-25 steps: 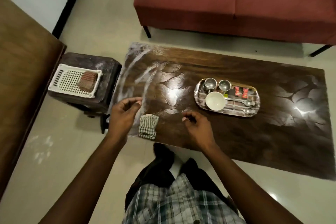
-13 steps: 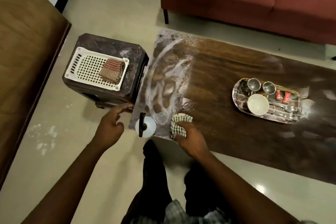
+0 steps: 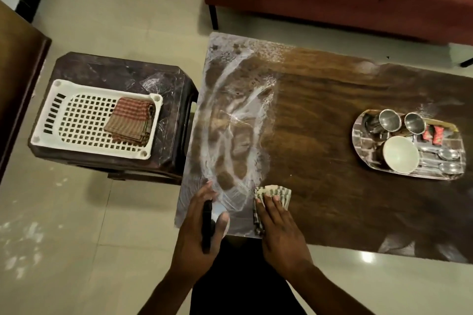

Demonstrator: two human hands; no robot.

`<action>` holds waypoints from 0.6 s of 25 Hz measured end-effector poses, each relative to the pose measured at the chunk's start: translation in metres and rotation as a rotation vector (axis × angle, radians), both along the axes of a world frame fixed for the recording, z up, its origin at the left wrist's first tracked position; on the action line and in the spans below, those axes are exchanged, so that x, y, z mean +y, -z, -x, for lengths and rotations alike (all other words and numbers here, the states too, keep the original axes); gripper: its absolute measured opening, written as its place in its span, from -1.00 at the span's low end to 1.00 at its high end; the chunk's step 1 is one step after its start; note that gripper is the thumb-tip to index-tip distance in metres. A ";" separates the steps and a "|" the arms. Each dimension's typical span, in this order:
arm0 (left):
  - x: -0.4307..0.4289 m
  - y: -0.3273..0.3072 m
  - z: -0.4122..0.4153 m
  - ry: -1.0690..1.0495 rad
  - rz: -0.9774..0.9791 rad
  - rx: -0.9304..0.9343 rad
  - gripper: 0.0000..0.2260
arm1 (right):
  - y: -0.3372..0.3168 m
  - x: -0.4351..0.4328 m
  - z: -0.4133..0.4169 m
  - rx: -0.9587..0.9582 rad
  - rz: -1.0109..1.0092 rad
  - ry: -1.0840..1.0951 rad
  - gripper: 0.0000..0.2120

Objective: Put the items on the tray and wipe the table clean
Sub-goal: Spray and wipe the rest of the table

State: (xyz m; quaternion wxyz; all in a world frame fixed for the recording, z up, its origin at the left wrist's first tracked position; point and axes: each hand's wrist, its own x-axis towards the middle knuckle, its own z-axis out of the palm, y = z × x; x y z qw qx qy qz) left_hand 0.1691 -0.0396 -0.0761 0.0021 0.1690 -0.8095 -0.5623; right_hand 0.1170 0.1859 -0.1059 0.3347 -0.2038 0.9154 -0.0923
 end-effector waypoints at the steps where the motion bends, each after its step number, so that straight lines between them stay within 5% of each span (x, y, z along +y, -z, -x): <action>1: 0.003 0.001 0.008 -0.047 -0.030 0.014 -0.63 | 0.005 0.000 -0.003 0.014 0.005 -0.008 -0.17; 5: 0.003 -0.002 0.049 -0.085 -0.112 0.015 -0.85 | 0.018 0.005 -0.006 0.039 0.044 -0.009 -0.27; 15: 0.010 -0.018 0.180 0.020 -0.024 -0.146 -0.69 | 0.041 0.017 0.135 0.206 0.132 0.213 -0.27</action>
